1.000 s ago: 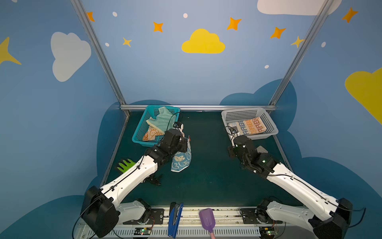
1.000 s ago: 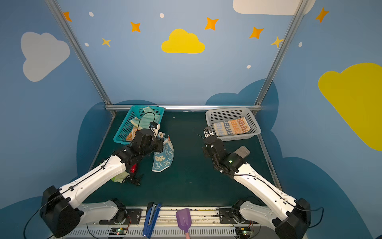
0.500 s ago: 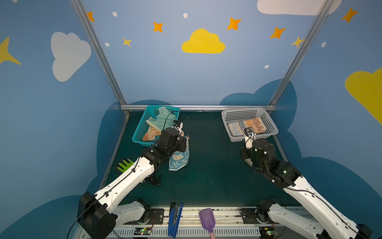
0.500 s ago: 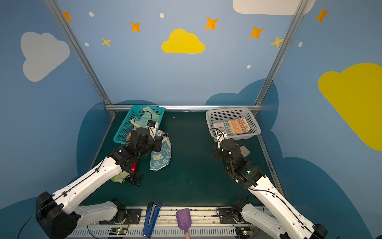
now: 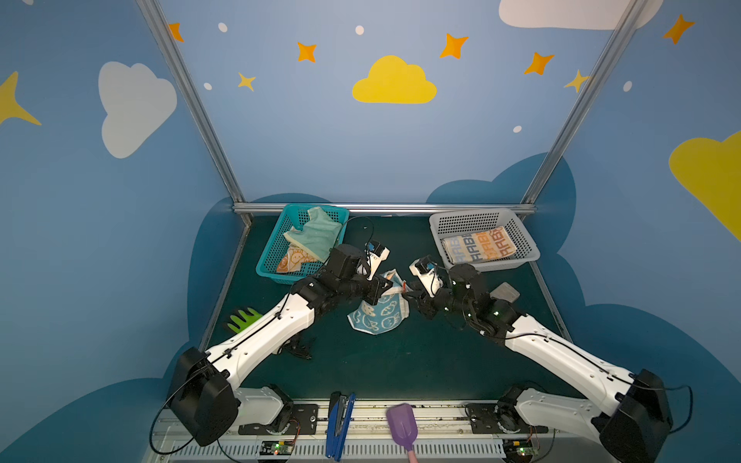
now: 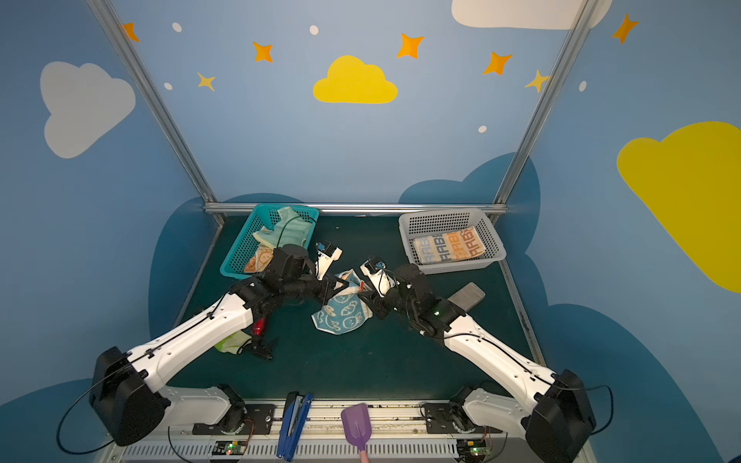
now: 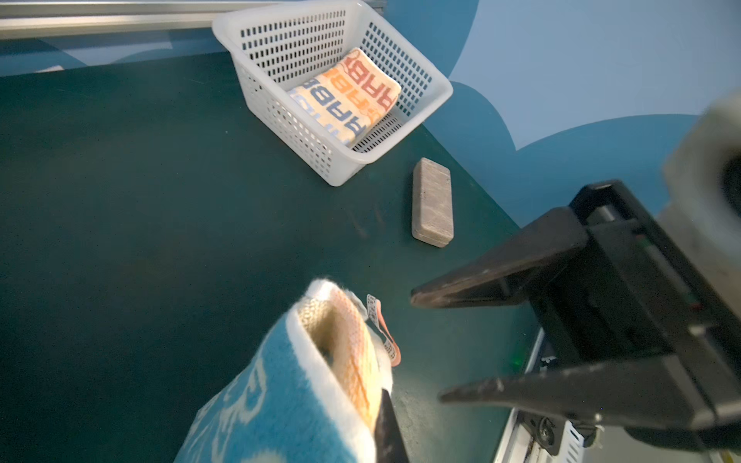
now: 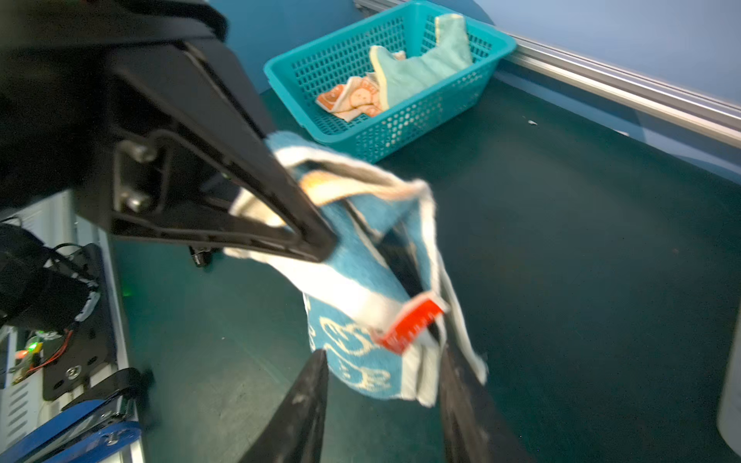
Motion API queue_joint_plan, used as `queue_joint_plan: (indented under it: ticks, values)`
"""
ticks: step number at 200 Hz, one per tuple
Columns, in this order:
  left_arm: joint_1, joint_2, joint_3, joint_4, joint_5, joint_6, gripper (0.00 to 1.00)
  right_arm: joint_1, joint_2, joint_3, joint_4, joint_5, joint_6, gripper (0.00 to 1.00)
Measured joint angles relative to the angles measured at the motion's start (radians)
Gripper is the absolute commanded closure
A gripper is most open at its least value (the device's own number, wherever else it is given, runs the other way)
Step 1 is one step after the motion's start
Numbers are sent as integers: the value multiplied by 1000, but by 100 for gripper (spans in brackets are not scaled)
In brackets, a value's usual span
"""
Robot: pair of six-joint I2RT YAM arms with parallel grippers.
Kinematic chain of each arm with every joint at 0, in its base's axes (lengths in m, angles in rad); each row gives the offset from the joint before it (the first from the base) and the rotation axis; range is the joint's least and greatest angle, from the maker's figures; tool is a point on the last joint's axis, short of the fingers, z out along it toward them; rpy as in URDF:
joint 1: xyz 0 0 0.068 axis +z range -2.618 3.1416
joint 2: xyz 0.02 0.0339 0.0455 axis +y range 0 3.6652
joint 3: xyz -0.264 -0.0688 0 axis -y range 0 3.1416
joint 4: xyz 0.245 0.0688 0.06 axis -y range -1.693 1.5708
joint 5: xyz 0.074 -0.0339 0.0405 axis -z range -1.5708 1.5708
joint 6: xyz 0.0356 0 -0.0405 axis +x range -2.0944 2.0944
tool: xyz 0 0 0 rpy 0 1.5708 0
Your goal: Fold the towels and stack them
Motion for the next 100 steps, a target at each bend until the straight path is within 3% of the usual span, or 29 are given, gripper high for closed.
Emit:
queue_joint_plan:
  ticks: [36, 76, 100]
  values:
    - [0, 47, 25, 14, 61, -41, 96, 26, 28, -4, 94, -31, -34, 57]
    - [8, 108, 46, 29, 91, -86, 96, 27, 68, -7, 125, 18, -50, 59]
    - [9, 131, 46, 34, 105, -112, 87, 27, 105, -7, 125, 51, -52, 60]
